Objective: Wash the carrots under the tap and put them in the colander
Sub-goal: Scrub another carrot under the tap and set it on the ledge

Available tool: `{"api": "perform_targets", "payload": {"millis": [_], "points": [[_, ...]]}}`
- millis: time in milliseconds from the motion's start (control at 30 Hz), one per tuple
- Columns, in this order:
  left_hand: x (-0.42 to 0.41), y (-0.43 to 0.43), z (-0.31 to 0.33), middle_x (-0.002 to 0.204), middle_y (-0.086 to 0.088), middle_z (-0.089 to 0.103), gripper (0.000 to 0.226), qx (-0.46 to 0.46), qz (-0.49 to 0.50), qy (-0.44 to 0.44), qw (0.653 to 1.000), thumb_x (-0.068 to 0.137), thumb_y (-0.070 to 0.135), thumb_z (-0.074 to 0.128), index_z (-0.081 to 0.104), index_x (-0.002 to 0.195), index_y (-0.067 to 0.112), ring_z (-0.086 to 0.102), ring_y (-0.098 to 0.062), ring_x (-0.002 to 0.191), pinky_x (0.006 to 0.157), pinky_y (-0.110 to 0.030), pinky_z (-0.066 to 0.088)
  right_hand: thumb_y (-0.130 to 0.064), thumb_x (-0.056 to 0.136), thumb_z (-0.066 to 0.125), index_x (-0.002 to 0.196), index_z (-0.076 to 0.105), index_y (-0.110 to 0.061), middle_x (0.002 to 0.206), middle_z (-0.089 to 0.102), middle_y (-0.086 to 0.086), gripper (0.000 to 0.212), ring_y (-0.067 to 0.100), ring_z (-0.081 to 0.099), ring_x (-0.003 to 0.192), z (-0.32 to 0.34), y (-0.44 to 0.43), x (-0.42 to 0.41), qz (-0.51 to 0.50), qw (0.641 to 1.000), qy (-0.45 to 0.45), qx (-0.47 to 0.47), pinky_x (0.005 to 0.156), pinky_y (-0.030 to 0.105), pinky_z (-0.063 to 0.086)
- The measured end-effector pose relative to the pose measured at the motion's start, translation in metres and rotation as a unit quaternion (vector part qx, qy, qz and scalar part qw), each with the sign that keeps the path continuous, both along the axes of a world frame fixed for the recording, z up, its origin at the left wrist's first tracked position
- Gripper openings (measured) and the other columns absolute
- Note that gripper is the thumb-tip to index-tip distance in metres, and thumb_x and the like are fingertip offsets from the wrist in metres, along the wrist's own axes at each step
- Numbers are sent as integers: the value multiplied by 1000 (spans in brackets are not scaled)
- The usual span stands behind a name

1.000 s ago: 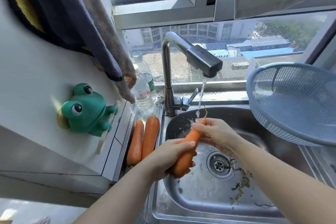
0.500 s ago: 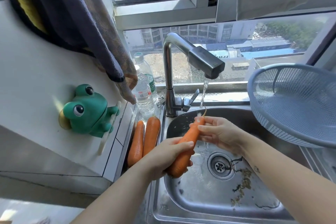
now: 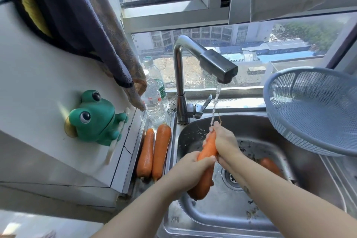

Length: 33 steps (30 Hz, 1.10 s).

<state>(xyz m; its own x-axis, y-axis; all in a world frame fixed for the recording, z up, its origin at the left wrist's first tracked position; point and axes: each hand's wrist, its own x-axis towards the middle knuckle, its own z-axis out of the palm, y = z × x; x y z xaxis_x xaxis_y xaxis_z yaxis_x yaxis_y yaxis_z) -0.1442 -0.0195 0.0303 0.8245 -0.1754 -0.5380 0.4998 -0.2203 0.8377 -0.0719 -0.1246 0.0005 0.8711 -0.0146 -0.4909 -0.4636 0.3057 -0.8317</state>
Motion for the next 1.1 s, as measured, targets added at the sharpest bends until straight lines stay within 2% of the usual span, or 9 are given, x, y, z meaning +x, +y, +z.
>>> {"api": "perform_targets", "payload": {"millis": [100,233,333,467,533,600,767,933,1100], "points": [[-4,9,8,81,-7,62,29,-175,68,132,973,96,32,51,57,107,5,63,-16,60,54,-27,51,-32,102,39,75,49,-10,57,53,6,36,21,53,50,1,1,1,-9,992,54,111,54,34,47],[-2,20,12,81,-12,60,42,-425,146,267,853,86,31,61,59,107,-5,61,-18,52,42,-25,52,-30,98,49,93,54,-9,68,64,6,22,18,64,66,14,0,-8,46,963,84,252,70,31,48],[0,24,9,83,-13,62,43,-483,149,288,814,81,26,72,62,106,-8,63,-20,53,44,-28,54,-10,93,57,110,53,-6,82,66,12,18,17,69,69,20,-4,-16,101,959,69,256,55,23,55],[-1,26,4,91,-12,65,47,-412,117,286,857,88,37,66,62,114,-1,66,-20,67,59,-30,58,-1,91,57,117,49,-9,87,61,14,29,19,69,70,20,-6,-17,115,974,16,192,60,27,57],[-4,17,6,99,-11,65,44,-257,67,216,940,91,41,60,61,115,5,65,-18,75,67,-32,56,-11,96,54,106,51,-9,80,57,10,11,20,65,65,17,-3,-13,94,994,-10,58,58,30,57],[-5,4,9,101,-7,63,35,-89,30,108,990,92,41,58,58,112,13,65,-15,77,72,-32,56,-25,100,48,93,50,-10,71,55,8,16,18,61,55,13,-1,-8,54,998,0,-35,53,32,53],[-2,-2,10,85,-7,64,31,-89,76,114,986,98,42,46,55,108,14,64,-15,60,56,-26,51,-42,101,37,88,50,-6,51,56,7,41,21,58,43,12,-4,-2,6,996,80,46,52,34,52],[-1,24,15,77,-10,64,43,-228,117,220,941,92,42,53,56,109,3,59,-17,55,44,-22,49,-23,103,38,116,46,-3,97,58,18,25,28,66,81,20,-21,-16,144,966,49,207,70,39,56],[0,24,17,79,-11,64,45,-231,115,216,942,93,42,54,54,113,2,59,-18,55,44,-23,49,-2,95,49,120,47,-9,109,58,20,26,35,64,100,20,-28,-13,185,964,9,190,83,42,57]]}}
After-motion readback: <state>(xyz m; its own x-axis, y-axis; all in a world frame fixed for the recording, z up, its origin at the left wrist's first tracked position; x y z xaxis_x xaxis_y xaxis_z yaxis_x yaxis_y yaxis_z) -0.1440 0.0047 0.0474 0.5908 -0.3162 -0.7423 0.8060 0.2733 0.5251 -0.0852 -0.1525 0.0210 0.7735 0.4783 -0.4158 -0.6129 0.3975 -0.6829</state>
